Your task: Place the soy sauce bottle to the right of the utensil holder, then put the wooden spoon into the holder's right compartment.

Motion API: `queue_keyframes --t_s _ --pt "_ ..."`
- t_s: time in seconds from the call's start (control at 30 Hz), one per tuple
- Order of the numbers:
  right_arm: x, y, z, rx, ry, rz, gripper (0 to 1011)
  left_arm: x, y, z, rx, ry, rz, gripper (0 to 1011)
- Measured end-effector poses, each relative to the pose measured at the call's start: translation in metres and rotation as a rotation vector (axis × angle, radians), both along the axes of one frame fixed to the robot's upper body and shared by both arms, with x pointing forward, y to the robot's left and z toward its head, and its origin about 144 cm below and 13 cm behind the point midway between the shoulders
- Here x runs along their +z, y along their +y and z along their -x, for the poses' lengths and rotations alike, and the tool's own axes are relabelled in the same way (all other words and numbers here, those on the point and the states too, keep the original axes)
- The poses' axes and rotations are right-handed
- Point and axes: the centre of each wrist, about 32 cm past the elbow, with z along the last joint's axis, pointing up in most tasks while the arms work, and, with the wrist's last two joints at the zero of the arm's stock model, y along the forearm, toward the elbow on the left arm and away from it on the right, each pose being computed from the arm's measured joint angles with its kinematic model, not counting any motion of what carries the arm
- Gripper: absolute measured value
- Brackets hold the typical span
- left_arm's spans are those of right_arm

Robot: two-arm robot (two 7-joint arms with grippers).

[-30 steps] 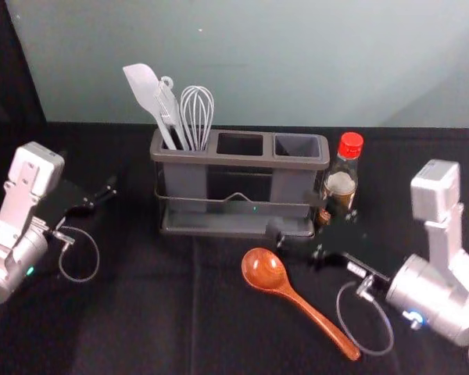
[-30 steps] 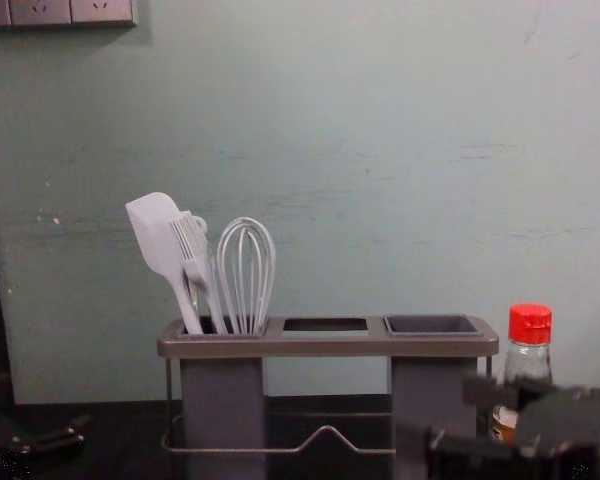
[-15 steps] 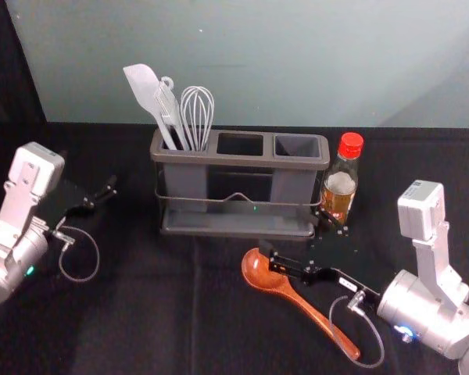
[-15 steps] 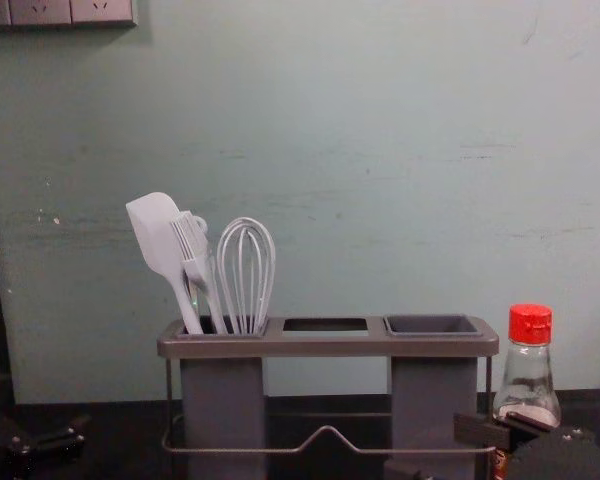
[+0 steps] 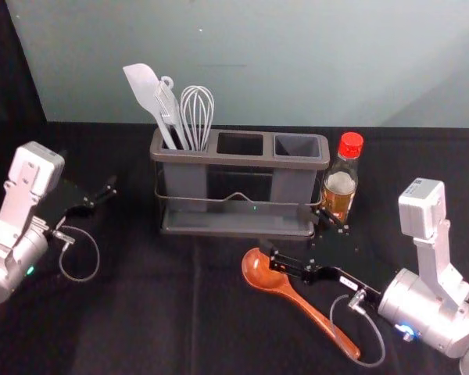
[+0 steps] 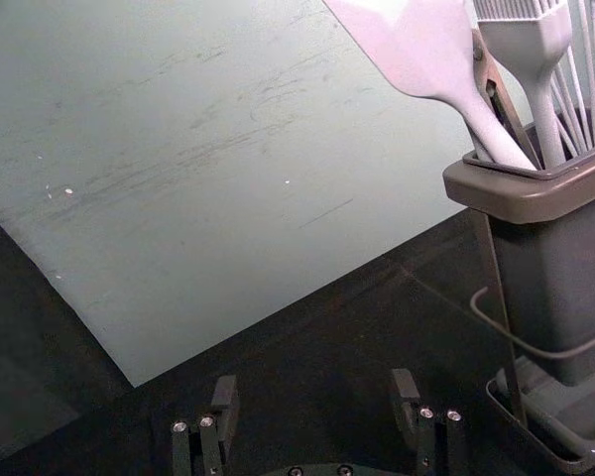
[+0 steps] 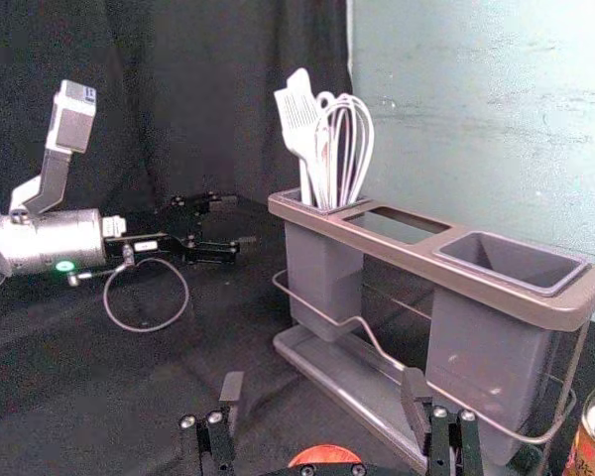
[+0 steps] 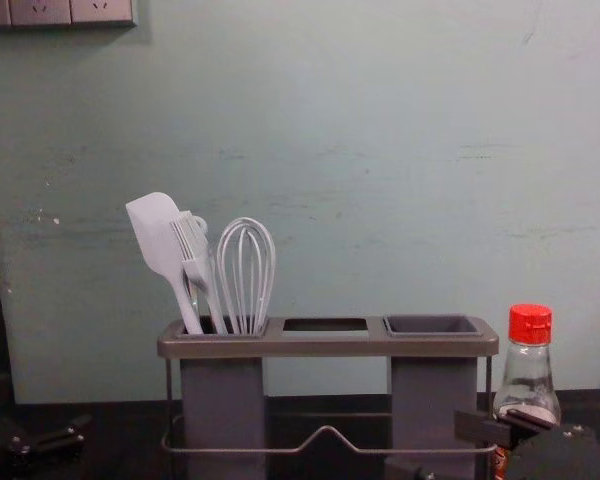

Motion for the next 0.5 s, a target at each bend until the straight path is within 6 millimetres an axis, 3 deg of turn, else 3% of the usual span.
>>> queue_keyframes --t_s 0.2,0.5 --pt "-0.001 0.004 0.001 0.008 0.018 0.024 1002 0.000 0.000 0.000 0.000 0.000 0.000 1005" --pt "0.027 0.017 0.005 -0.018 0.128 0.182 1002 0.000 0.000 0.000 0.000 0.000 0.000 1005"
